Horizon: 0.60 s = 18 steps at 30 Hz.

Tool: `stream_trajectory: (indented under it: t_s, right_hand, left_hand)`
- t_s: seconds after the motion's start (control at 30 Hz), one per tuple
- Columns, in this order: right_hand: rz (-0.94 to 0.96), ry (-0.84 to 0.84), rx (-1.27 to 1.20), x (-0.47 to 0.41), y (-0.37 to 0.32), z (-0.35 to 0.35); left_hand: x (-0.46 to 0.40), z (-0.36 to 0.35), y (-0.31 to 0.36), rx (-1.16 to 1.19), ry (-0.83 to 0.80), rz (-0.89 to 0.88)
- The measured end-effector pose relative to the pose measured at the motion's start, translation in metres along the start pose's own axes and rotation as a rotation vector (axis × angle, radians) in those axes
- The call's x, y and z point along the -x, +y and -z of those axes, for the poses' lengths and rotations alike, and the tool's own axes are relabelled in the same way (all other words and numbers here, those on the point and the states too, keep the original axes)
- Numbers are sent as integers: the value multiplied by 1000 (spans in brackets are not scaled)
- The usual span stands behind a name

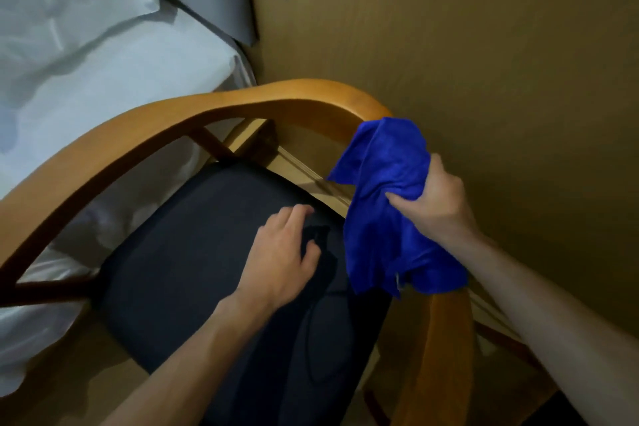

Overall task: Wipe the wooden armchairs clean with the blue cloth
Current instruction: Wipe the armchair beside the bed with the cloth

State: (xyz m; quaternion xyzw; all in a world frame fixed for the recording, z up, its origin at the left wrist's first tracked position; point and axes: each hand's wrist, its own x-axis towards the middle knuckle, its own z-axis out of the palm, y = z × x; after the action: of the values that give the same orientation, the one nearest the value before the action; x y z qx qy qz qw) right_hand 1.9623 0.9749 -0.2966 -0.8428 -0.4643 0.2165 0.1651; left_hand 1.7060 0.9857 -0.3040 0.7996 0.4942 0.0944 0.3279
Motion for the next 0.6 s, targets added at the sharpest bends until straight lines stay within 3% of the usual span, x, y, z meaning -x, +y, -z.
stream_trajectory:
  t_s: [0.13,0.3,0.43,0.6]
  right_hand:
    - [150,-79,151,-47,-58,15]
    - [403,-281,632,-100,-157,7]
    - [497,-266,866,-111,-203,-25]
    - [512,-306,957,-112,-244,-65]
  left_hand:
    - [-11,39,-29,-71,100,13]
    - [-2,81,-72,-123,174,50]
    - [20,109,-106,-147,205,92]
    - [47,153,-151,-132,353,119]
